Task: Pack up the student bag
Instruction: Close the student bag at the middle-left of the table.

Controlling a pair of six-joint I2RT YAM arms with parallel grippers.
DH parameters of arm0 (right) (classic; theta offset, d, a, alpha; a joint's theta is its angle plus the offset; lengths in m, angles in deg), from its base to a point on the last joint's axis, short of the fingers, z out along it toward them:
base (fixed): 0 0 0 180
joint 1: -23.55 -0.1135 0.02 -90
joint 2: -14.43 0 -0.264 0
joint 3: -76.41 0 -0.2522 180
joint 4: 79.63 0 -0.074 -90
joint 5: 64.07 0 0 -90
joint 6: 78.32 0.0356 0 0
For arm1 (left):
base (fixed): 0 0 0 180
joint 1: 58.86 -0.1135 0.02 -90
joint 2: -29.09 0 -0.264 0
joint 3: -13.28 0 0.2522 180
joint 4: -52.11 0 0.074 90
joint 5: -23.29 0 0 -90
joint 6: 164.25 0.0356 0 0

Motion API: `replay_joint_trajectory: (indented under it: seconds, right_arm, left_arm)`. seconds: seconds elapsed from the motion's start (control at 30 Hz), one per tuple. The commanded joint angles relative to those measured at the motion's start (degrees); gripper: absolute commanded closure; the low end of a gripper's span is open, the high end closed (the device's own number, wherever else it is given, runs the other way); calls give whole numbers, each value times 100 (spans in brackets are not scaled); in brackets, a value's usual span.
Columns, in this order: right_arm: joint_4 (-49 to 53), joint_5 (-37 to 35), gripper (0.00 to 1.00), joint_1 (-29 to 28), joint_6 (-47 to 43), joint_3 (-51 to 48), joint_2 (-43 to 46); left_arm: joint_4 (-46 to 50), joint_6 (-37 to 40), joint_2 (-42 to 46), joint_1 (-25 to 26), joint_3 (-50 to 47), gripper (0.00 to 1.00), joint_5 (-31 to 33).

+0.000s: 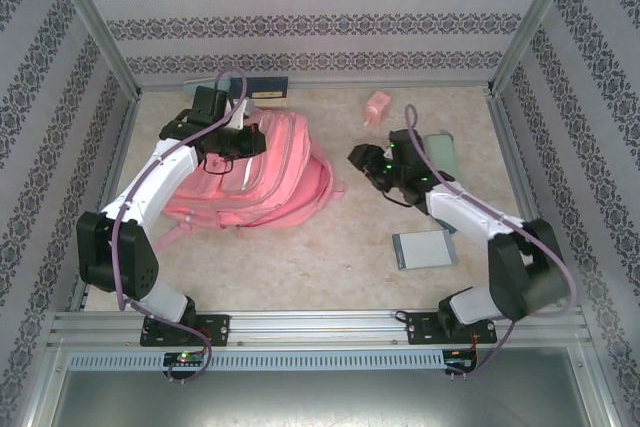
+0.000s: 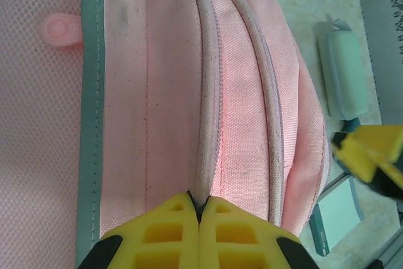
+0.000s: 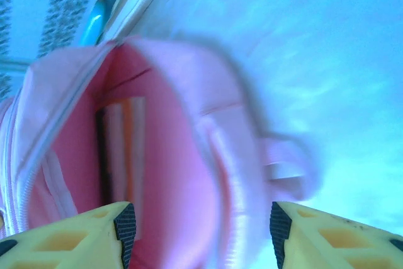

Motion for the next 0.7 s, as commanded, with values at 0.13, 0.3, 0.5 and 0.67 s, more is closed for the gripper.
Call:
replay_joint_trajectory:
  seconds: [0.13,0.3,0.5,0.67]
  right_arm:
    - [1752,-674,41,658,-970,-459,856]
    - [1573,-455,42,709,-1100,-385,621]
    - [1467,-434,42,472,-1160,90,170]
    - [1425,-392,42,321,-1183,350,-25]
  left_arm:
    - [-429,89,272,53,-483,100,357]
    - [-384,48,116,48,-692,100,502]
    - [-156,66,-103,52,-344,58,597]
    - [13,15,-459,33,387,55,1151]
